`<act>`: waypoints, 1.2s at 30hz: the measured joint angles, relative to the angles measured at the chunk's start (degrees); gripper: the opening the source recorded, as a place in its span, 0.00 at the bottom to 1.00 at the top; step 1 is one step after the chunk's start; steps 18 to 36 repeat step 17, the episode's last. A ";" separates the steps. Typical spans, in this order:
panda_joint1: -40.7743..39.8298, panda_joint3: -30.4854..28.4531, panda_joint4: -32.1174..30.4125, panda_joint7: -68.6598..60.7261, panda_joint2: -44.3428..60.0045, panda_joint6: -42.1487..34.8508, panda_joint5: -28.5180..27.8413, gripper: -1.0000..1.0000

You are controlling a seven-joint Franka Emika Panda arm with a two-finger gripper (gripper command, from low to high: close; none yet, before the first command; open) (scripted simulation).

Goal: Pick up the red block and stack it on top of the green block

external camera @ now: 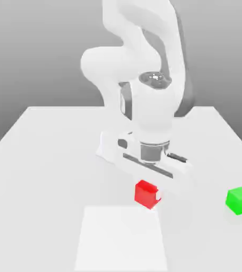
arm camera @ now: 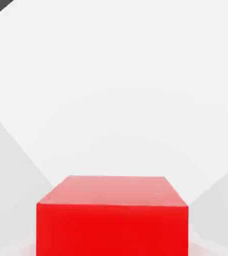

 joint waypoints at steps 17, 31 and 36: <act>21.79 4.73 14.60 20.67 15.34 -0.10 -12.74 1.00; 21.79 4.73 14.60 20.67 15.34 -0.10 -12.74 1.00; 21.79 4.73 14.60 20.67 15.34 -0.10 -12.74 1.00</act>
